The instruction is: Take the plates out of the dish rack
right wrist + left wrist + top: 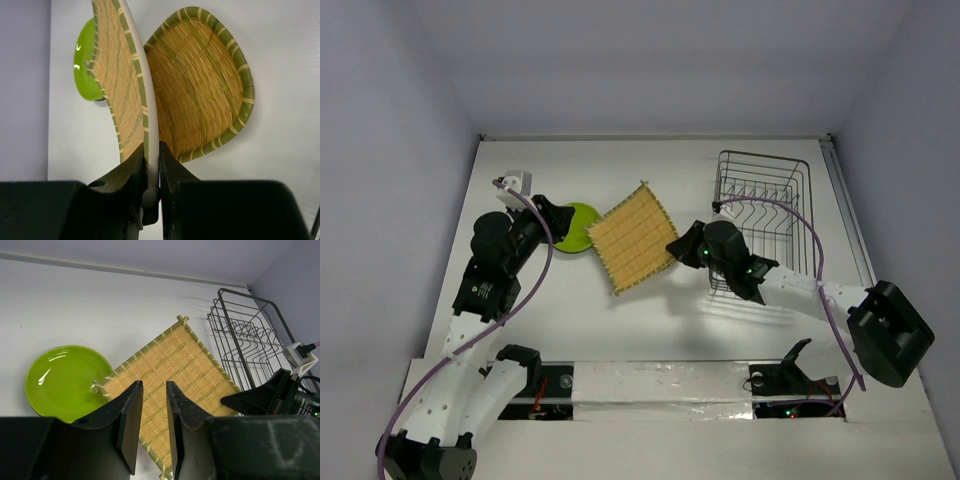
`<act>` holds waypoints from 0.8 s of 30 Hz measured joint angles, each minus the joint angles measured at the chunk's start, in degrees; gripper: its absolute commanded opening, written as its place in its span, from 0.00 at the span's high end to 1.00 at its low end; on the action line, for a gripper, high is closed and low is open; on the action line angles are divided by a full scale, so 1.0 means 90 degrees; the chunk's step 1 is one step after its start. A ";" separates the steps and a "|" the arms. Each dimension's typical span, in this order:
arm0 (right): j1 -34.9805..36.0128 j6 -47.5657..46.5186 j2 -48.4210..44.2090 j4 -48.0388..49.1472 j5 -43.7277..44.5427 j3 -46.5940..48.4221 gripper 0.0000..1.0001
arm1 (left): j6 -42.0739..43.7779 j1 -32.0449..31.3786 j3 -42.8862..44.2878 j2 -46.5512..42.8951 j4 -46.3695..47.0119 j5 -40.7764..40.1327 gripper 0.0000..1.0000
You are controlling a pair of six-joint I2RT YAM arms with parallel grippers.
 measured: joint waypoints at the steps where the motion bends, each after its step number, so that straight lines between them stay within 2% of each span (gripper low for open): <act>1: 0.0000 0.0005 0.0005 -0.0051 0.0002 -0.0007 1.00 | 0.0000 0.0000 0.0000 0.0000 0.0000 0.0000 0.77; 5: 0.0000 0.0027 0.0012 -0.0119 0.0010 -0.0007 0.99 | 0.0000 0.0000 0.0000 0.0000 0.0000 0.0000 0.77; 8: 0.0000 0.0058 0.0058 -0.0117 0.0007 -0.0007 0.86 | 0.0000 0.0000 0.0000 0.0000 -0.0002 0.0000 0.77; 12: -0.0002 0.0175 0.0143 -0.0109 0.0012 -0.0007 0.61 | 0.0000 0.0000 0.0000 0.0000 -0.0002 0.0000 0.77; 14: -0.0002 0.0180 0.0177 -0.0119 0.0024 -0.0007 0.55 | 0.0000 0.0000 0.0000 0.0000 -0.0002 0.0000 0.77; 15: -0.0002 0.0180 0.0180 -0.0136 0.0024 -0.0007 0.48 | 0.0000 0.0000 0.0000 -0.0002 -0.0002 0.0000 0.77; 24: 0.0000 0.0027 0.0177 -0.0396 0.0243 0.0083 0.21 | 0.0000 0.0000 0.0000 -0.0012 -0.0002 0.0000 0.77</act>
